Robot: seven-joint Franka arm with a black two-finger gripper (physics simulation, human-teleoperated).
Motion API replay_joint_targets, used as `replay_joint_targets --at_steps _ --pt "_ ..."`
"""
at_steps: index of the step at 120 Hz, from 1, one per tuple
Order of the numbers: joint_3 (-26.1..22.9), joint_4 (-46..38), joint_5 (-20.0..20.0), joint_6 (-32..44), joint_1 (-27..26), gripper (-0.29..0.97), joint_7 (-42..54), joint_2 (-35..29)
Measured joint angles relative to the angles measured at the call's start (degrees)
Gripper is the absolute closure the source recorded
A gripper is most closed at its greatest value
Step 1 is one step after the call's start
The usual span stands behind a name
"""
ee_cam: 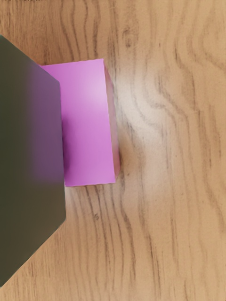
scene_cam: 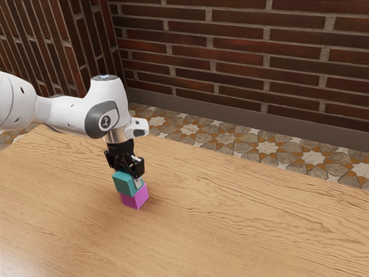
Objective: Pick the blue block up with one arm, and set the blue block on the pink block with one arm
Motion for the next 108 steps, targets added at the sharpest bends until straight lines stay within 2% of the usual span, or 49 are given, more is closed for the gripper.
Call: replay_joint_targets --at_steps 108 --pt "0.4 2.6 -0.6 1.0 0.1 0.33 1.0 2.2"
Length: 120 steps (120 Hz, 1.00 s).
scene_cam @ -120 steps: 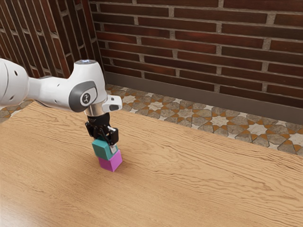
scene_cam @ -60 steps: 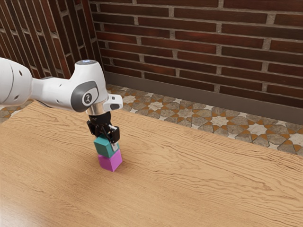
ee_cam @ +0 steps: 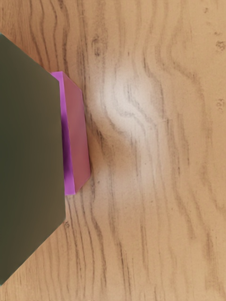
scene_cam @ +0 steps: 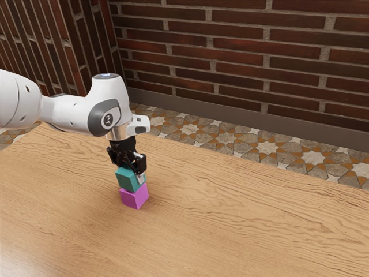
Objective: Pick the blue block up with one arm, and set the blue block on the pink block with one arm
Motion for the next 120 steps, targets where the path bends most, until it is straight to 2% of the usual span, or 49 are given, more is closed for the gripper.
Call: replay_joint_targets --at_steps 66,73,93,120 --pt "0.1 -0.2 -0.2 0.0 0.0 0.33 0.2 0.2" --pt "0.1 -0.3 -0.4 0.0 0.0 0.25 0.3 0.2" --pt "1.4 -0.3 -0.9 -0.1 0.0 0.13 1.0 0.2" --pt "1.6 -0.2 -1.2 -0.2 0.0 0.05 1.8 0.0"
